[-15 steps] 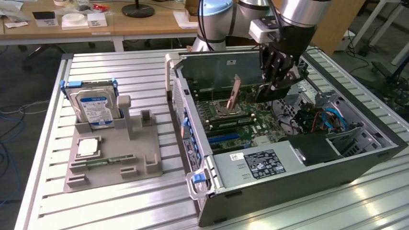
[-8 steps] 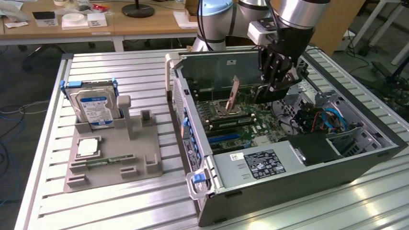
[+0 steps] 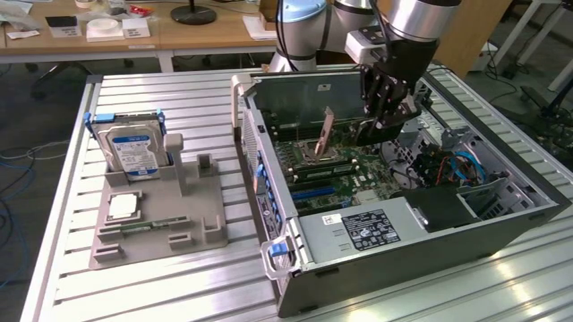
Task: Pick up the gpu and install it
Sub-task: 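Insert the gpu into the slot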
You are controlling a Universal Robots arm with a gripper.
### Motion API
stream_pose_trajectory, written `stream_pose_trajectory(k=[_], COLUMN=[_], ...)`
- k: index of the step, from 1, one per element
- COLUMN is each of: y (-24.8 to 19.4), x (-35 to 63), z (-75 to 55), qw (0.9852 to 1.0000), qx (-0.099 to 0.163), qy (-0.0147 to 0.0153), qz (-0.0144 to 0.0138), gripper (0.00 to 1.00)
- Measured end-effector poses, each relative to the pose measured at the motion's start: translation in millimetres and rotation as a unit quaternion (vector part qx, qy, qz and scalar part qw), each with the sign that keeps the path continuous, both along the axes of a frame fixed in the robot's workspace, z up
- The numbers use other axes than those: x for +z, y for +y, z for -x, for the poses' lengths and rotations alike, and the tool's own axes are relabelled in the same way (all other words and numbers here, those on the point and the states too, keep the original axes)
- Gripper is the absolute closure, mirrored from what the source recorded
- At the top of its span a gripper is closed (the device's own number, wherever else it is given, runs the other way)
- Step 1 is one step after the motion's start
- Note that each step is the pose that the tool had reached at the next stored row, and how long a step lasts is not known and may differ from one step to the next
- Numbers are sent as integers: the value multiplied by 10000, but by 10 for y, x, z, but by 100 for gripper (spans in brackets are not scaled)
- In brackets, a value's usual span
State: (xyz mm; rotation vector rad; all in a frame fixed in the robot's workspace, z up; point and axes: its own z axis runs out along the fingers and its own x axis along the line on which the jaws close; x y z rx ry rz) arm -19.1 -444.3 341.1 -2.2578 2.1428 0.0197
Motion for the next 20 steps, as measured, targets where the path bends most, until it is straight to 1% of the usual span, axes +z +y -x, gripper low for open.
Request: stream_pose_trajectory(k=[3, 7, 15, 20], y=[1, 0, 0, 0], x=[-10, -23, -24, -47], z=[34, 39, 42, 56], qw=[10000, 9999, 9999, 9999], qx=[-11, -153, -158, -158], qy=[0, 0, 0, 0], qz=[0, 0, 0, 0], gripper=[73, 73, 73, 73])
